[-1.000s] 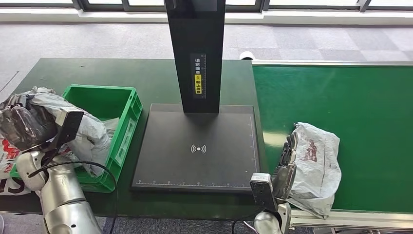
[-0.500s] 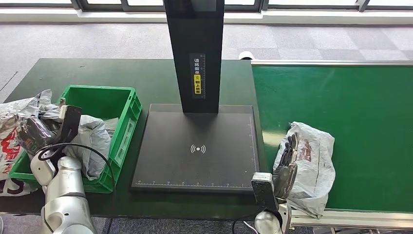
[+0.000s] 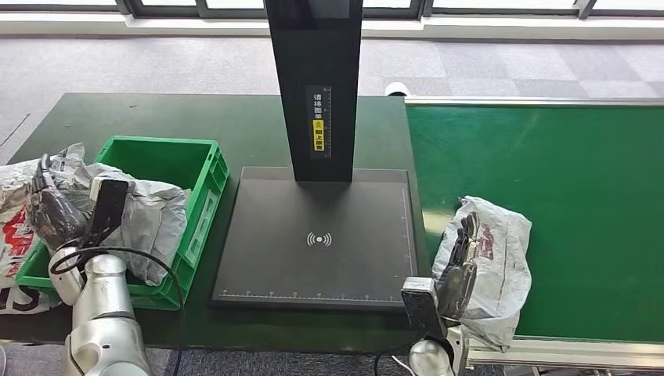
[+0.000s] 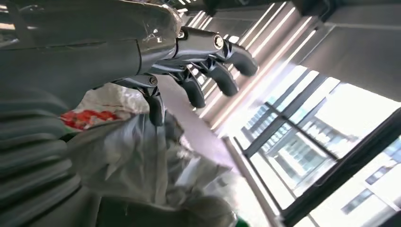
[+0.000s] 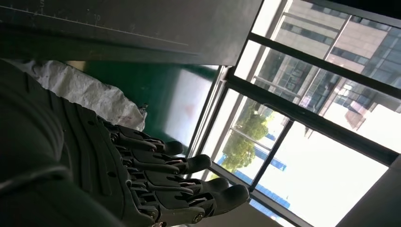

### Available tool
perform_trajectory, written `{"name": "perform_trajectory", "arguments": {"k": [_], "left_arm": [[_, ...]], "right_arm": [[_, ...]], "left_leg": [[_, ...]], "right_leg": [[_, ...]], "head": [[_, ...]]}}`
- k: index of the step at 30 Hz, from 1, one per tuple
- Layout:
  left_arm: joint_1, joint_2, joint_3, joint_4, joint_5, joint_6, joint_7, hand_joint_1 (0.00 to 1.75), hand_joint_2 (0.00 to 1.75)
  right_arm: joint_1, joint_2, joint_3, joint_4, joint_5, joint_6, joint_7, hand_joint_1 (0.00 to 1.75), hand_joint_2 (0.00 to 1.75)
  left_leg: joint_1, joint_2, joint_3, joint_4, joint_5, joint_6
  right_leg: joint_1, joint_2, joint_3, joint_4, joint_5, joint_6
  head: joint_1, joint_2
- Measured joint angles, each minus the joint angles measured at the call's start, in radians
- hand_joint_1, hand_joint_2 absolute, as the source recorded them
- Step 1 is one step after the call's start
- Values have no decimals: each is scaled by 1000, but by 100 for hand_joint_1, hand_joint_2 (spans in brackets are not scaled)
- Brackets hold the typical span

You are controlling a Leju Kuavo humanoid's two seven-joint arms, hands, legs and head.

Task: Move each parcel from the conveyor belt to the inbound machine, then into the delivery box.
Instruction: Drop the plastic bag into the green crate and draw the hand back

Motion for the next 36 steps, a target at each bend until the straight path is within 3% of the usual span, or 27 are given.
{"name": "perform_trajectory", "arguments": {"k": [4,11,20,23,26,29,31,36], "left_arm": [[29,-44,4,-115,139,0,-77,0,0],[52,-74,4,-204,151,0,-81,0,0],[58,-86,4,-237,152,0,-81,0,0],[62,-90,2,-248,174,0,-81,0,0],[102,-97,-24,-318,286,0,-81,0,0],[202,-116,-161,-490,579,1,-85,0,0],[261,-127,-281,-581,717,1,-86,0,0],[337,-134,-446,-698,769,-1,-86,0,0]], "right_arm": [[-22,5,-77,18,135,0,29,0,0],[-35,13,-137,35,150,-1,34,0,0],[-37,15,-147,40,152,-1,34,0,0],[-46,15,-168,46,220,0,60,0,0],[-110,3,-264,116,480,2,193,0,0],[-217,-55,-370,318,788,2,527,0,0],[-262,-89,-422,432,847,1,674,0,0],[-327,-117,-465,610,885,0,711,0,0]], "left_leg": [[0,0,0,0,0,0],[0,0,0,0,0,0],[0,0,0,0,0,0],[0,0,0,0,0,0],[0,4,1,0,0,0],[-1,5,1,1,-1,3],[-1,-3,-1,2,0,4],[-2,-2,-1,2,-1,4]], "right_leg": [[0,0,0,0,0,0],[0,0,0,0,0,0],[0,0,0,0,0,0],[0,0,0,0,0,0],[0,3,0,0,1,0],[-1,5,0,-1,1,3],[-2,-2,2,-1,0,5],[-2,-1,1,-2,1,6]], "head": [[0,0],[0,0],[0,0],[0,0],[0,0],[0,0],[0,0],[0,0]]}}
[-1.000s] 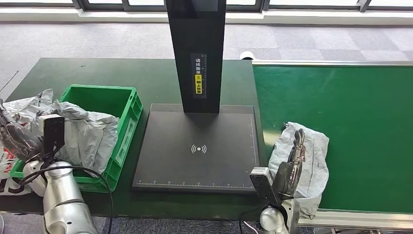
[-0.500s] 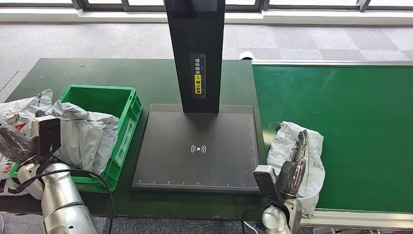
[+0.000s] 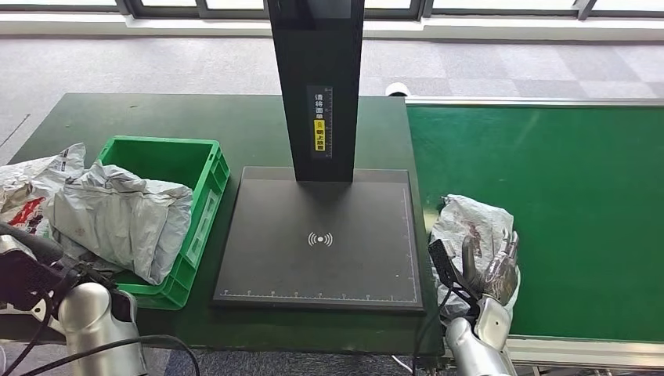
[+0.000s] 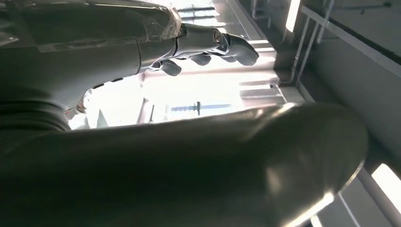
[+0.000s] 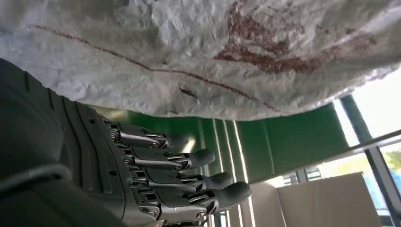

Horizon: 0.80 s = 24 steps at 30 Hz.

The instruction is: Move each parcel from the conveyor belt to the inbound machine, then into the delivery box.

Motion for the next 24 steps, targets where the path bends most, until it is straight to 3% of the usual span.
{"name": "perform_trajectory", "arguments": {"k": [8,11,12,15,24], "left_arm": [[37,0,-78,-65,3,0,2,0,0],[43,0,-87,-76,3,0,2,0,0],[46,0,-91,-80,3,0,2,0,44],[53,0,-97,-90,3,0,2,0,175],[63,0,-111,-105,3,0,2,0,175]], "right_arm": [[-16,-21,-2,98,31,0,54,0,0],[-21,-26,-4,118,21,18,47,0,131],[-23,-27,-6,127,11,35,37,0,175],[-27,-29,-13,146,-18,85,6,0,175],[-27,-32,-18,166,-22,108,1,0,175]], "left_leg": [[0,0,0,0,0,-1],[0,0,0,0,0,-1],[0,0,0,0,0,-1],[0,0,0,0,0,-1],[0,0,0,0,0,0]], "right_leg": [[1,0,0,0,0,-1],[1,0,0,0,0,-1],[1,0,0,0,0,-1],[0,0,0,0,0,0],[0,0,0,0,0,0]], "head": [[0,0],[0,0],[0,0],[0,0],[0,0]]}}
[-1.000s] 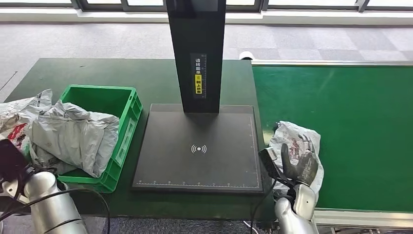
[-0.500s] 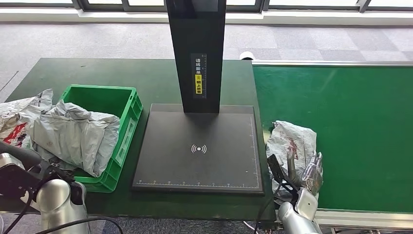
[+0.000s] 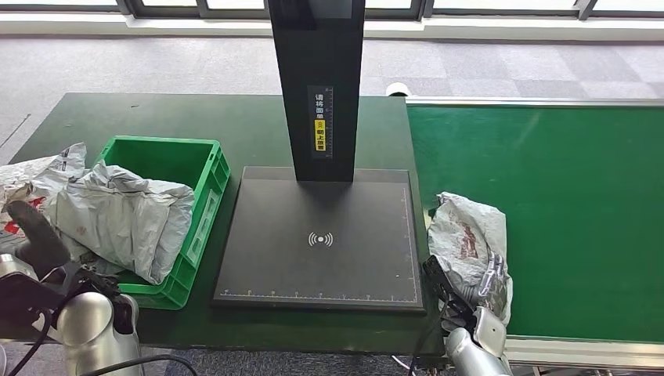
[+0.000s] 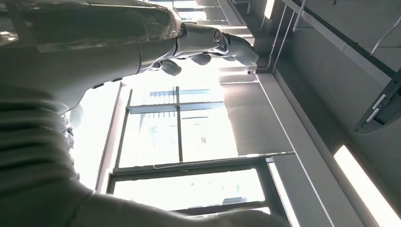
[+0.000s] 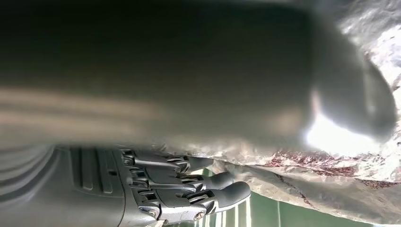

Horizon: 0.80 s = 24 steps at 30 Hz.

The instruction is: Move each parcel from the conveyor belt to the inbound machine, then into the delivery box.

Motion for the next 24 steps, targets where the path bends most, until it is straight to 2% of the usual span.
{"name": "perform_trajectory", "arguments": {"k": [13,21,24], "left_arm": [[7,1,-7,-10,0,0,0,0,175],[10,1,-25,-19,-5,0,0,0,175],[11,1,-25,-22,-6,0,0,0,175]], "right_arm": [[-1,-3,0,10,8,19,12,0,175],[-5,-3,0,10,47,35,82,0,175],[-6,-3,0,10,55,40,93,131,175]], "left_leg": [[0,0,0,0,0,0],[0,-1,0,0,0,0],[0,-1,1,0,0,0]], "right_leg": [[0,0,0,0,0,0],[0,-1,1,0,0,0],[0,-1,1,0,0,0]], "head": [[0,0],[0,0],[0,0]]}}
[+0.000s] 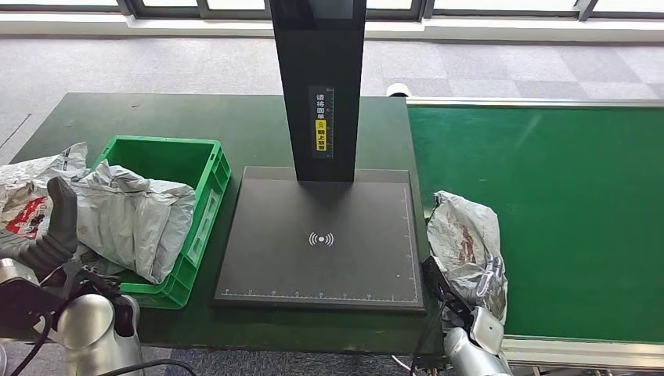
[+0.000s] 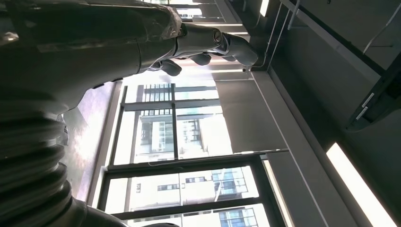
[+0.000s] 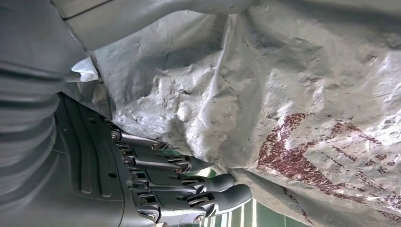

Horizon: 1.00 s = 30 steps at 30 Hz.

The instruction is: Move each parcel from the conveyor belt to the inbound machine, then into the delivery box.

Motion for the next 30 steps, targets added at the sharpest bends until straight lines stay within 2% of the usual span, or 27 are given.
{"name": "perform_trajectory", "arguments": {"k": [1,9,17,24,30], "left_arm": [[0,0,0,0,0,0,0,0,175],[2,0,-1,-3,-2,0,0,0,175],[12,0,-1,-30,-19,0,0,0,175],[15,-2,-1,-66,-112,0,0,0,175],[16,-2,-1,-82,-120,0,0,0,175]], "right_arm": [[-1,0,0,0,4,5,5,175,175],[-4,-1,0,0,19,30,21,175,175],[-9,-2,1,0,2,27,-9,175,175],[-1,0,2,-6,-55,-17,-113,175,175],[9,4,2,-17,-81,-46,-157,175,175]], "left_leg": [[0,0,0,0,0,0],[0,0,1,0,0,1],[0,0,2,0,0,1],[0,0,1,0,0,1],[0,0,1,0,0,1]], "right_leg": [[0,0,0,0,0,0],[0,0,2,0,0,0],[0,0,2,0,0,0],[0,0,1,0,0,0],[0,0,1,0,0,0]], "head": [[0,0],[0,0],[0,0],[0,0],[0,0]]}}
